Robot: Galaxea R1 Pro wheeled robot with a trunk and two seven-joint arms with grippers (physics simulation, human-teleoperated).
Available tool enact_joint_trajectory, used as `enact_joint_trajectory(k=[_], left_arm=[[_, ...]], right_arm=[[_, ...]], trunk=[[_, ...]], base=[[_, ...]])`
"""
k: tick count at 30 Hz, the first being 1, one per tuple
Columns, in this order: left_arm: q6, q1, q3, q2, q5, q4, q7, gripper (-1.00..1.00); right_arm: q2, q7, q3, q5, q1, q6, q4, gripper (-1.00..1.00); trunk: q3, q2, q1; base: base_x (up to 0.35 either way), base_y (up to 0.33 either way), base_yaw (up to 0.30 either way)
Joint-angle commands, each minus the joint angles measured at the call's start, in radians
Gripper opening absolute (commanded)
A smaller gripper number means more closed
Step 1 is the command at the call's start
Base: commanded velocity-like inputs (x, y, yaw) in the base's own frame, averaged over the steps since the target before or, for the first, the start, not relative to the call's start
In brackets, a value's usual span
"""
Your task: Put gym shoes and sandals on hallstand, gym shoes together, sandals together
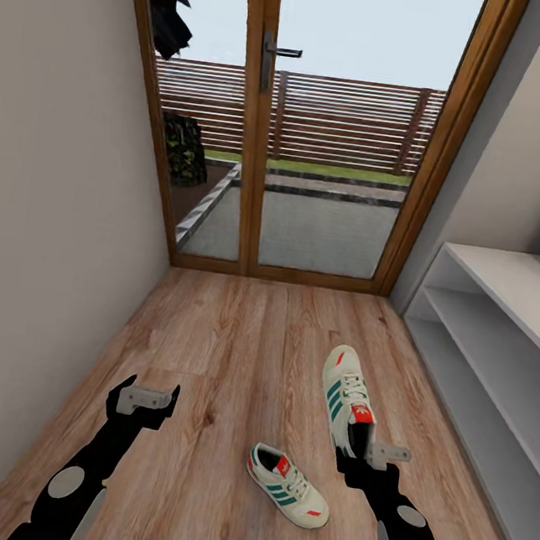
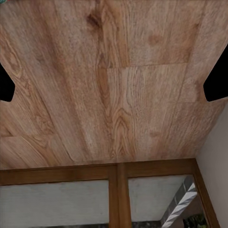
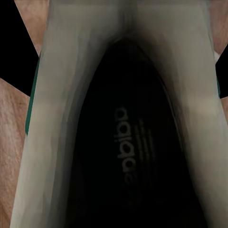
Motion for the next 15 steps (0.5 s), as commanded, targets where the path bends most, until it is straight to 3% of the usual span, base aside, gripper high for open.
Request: enact_joint_trajectory(k=[1, 7, 15], left_arm=[[0.006, 0.000, -0.001, 0.001, -0.001, -0.002, 0.000, 1.00], [0.006, 0.000, 0.000, 0.000, -0.001, -0.002, 0.000, 1.00], [0.006, 0.000, 0.000, 0.000, -0.001, -0.001, 0.000, 1.00]], right_arm=[[0.000, 0.000, 0.000, 0.000, 0.000, 0.006, -0.002, -1.00], [-0.001, 0.000, -0.009, 0.000, 0.000, 0.006, -0.002, -1.00], [0.000, 0.000, -0.043, 0.000, 0.000, 0.006, -0.002, -1.00]], trunk=[[-0.001, 0.000, 0.000], [-0.001, 0.000, 0.000], [-0.001, 0.000, 0.000]], base=[[0.000, 0.000, 0.000], [0.005, 0.000, -0.022], [0.119, 0.070, -0.242]])
